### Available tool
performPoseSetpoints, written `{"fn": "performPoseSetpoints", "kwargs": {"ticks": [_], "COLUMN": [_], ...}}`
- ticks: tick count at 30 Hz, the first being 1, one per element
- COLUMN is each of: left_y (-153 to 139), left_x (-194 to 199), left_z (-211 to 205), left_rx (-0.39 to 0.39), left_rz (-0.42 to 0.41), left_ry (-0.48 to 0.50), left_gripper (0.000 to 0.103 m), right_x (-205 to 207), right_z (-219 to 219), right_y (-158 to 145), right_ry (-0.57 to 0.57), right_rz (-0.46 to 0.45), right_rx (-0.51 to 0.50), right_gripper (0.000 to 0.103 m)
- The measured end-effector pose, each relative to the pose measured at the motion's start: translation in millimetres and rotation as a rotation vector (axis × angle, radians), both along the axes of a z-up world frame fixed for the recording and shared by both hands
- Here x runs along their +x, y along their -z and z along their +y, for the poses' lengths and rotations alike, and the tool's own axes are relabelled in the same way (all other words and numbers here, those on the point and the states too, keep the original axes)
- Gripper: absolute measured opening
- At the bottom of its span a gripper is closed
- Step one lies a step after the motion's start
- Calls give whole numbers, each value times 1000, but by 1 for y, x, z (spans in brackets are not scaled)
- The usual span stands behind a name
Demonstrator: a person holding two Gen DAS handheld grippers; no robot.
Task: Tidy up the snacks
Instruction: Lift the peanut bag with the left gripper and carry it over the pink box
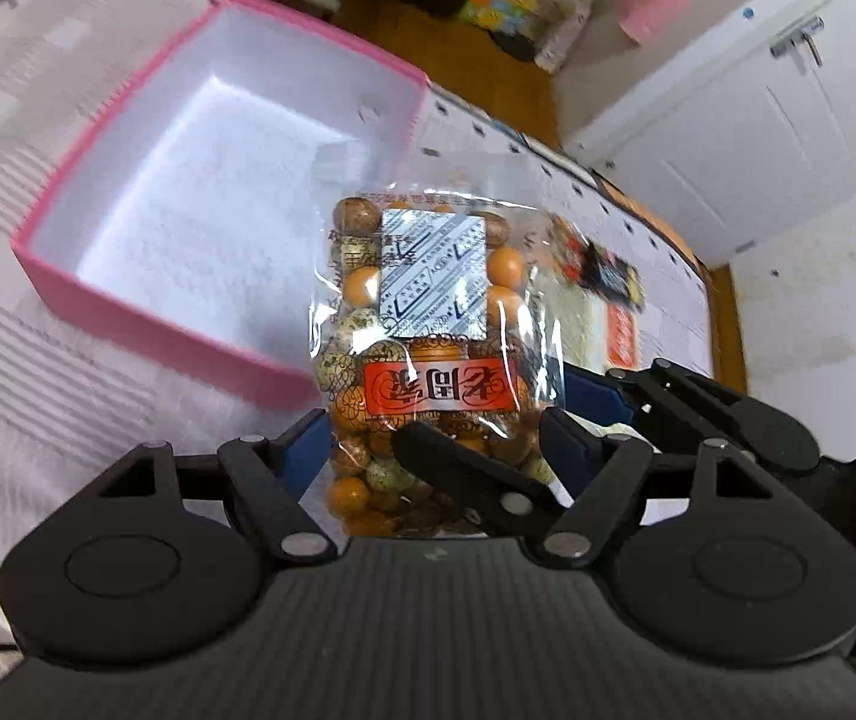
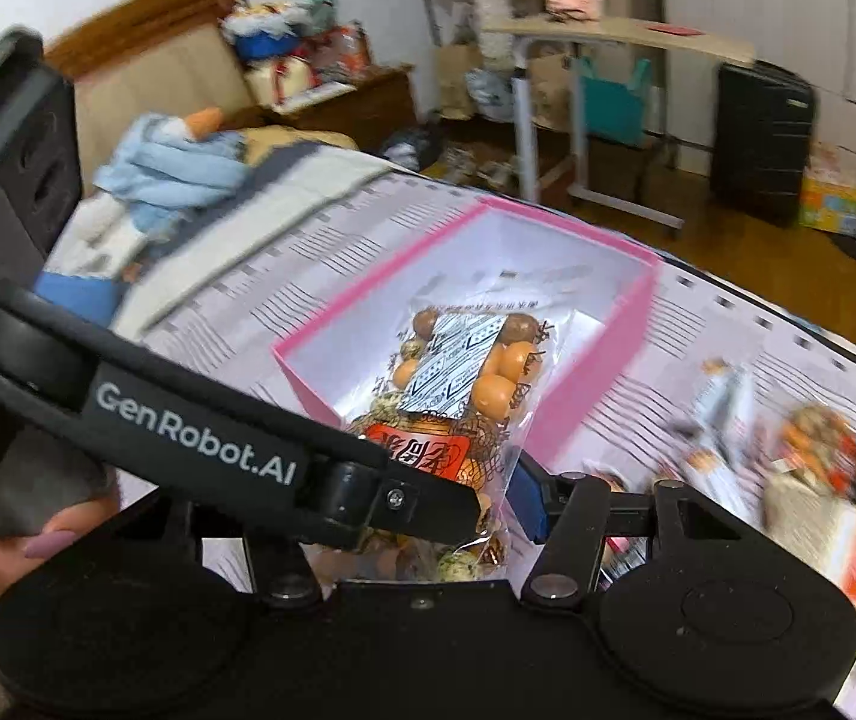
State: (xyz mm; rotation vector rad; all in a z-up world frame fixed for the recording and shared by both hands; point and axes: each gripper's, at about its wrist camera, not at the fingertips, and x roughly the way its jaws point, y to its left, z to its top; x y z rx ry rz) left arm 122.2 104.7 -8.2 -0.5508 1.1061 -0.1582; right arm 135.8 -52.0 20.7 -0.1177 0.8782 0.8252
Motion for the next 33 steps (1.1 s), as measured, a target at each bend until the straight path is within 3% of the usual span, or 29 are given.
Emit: {"fn": "performPoseSetpoints", "kwargs": {"ticks": [2, 12, 20, 28, 32, 33], "left_y": [-4, 1, 40, 115, 123, 122], "left_x": [6, 74, 138, 168, 173, 172], "left_z": [8, 39, 69, 83, 80, 77], "left_rx": [18, 72, 149, 58, 50, 60], "left_rz": [-27, -42, -31, 64, 54, 41], "left_ry": [-24, -41, -80, -92, -78, -75], "left_gripper": [77, 77, 75, 75, 75, 75], "right_x": [14, 74, 134, 153, 145, 143], "right_z": [2, 43, 84, 106, 112, 113], "right_y": [-1, 11, 56, 103, 104, 102], "right_ry": [-25, -73, -62, -84, -92, -78], "right_rz": [16, -64, -41, -1, -81, -94], "right_rx": [46, 29, 33, -120, -207, -229], "right_gripper": [60, 59, 59, 59, 60, 67]}}
